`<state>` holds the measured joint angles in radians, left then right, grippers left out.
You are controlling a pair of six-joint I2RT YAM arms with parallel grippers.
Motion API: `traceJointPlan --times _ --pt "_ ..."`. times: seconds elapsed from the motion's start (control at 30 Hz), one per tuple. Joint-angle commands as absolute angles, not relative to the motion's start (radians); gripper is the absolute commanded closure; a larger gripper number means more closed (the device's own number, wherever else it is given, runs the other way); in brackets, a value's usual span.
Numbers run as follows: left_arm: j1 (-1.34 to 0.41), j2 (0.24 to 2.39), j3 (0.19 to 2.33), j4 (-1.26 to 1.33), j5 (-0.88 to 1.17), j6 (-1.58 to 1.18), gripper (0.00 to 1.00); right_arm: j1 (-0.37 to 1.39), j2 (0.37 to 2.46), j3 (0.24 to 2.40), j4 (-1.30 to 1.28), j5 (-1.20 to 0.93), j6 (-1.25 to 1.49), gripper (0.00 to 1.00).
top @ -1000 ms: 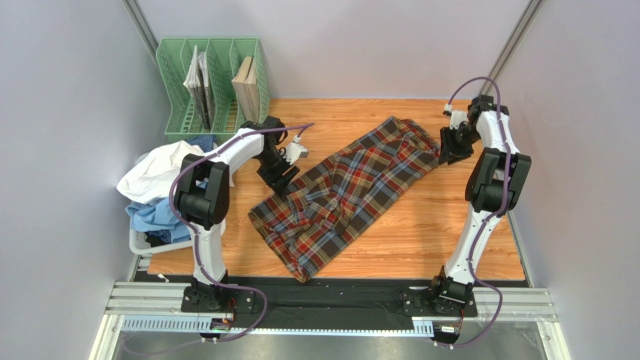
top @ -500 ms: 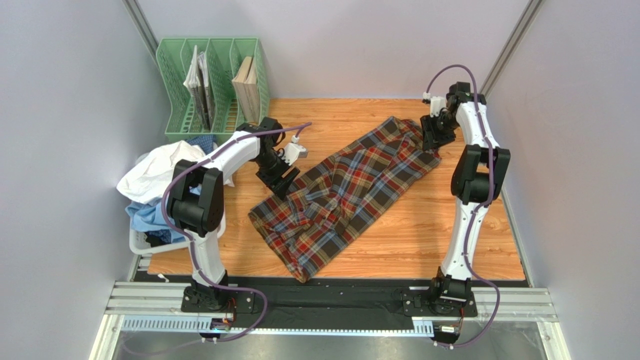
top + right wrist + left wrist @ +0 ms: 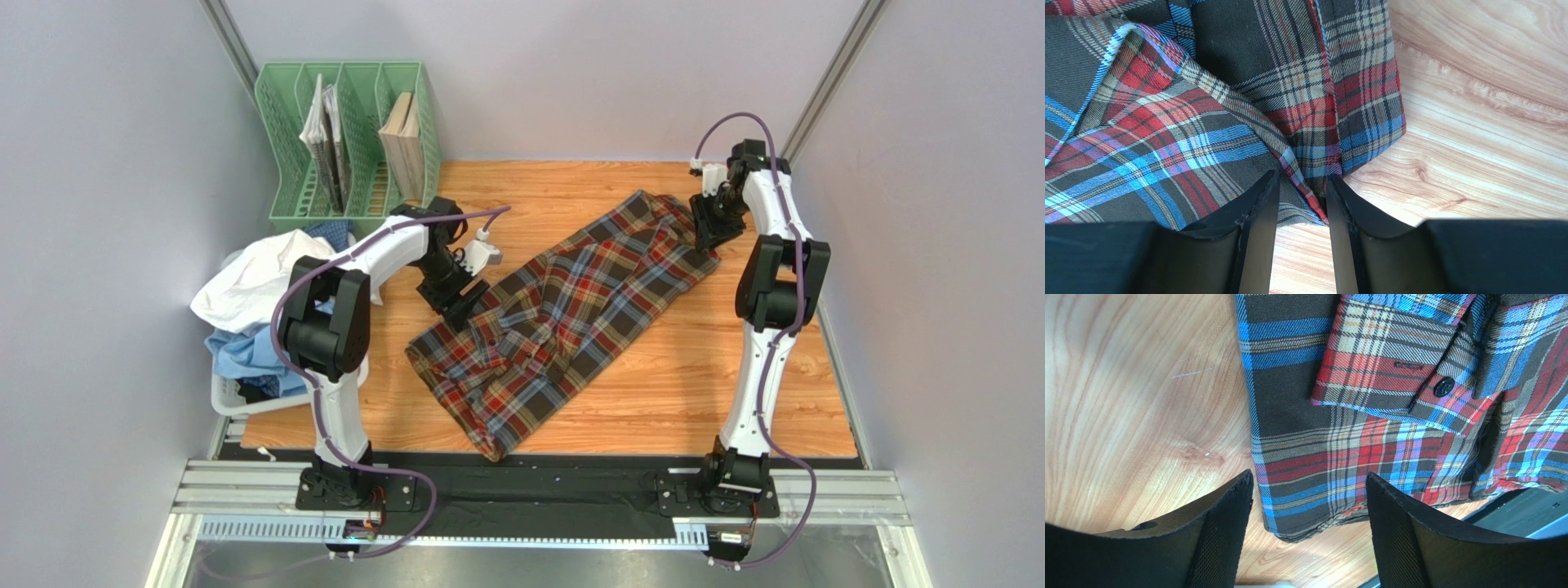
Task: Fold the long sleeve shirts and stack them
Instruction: Fold the shirt
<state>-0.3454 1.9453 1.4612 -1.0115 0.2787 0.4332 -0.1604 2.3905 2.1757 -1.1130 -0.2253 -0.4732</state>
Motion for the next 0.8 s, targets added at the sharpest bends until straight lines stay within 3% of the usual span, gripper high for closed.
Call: traceJointPlan --times 0.0,0.23,0.33,0.53,0.63,0.77 --pt "-0.35 1.942 1.46 -1.032 0.29 0.454 0.25 -0.164 2.39 2.175 -1.106 -0.227 -0.512 0.61" --pt "-0.373 1.936 1.45 -1.035 0.269 0.454 0.25 -0.164 2.388 2.151 -1.104 -0.192 -0.534 0.62" --pt "-0.377 1.942 1.445 -1.028 0.233 0.451 0.3 -0.166 2.387 2.152 -1.109 -0.173 -0.543 0.68" --pt "-0.376 1.967 1.442 -1.026 0.173 0.468 0.51 -0.178 2.372 2.143 -1.117 -0.143 -0.56 0.99" --pt "-0.374 1.983 1.439 -1.025 0.152 0.477 0.6 -0.189 2.365 2.14 -1.129 -0.133 -0.569 1.0" --pt "-0.37 2.0 1.44 -1.011 0.12 0.477 0.57 -0.201 2.344 2.118 -1.137 -0.132 -0.584 1.0"
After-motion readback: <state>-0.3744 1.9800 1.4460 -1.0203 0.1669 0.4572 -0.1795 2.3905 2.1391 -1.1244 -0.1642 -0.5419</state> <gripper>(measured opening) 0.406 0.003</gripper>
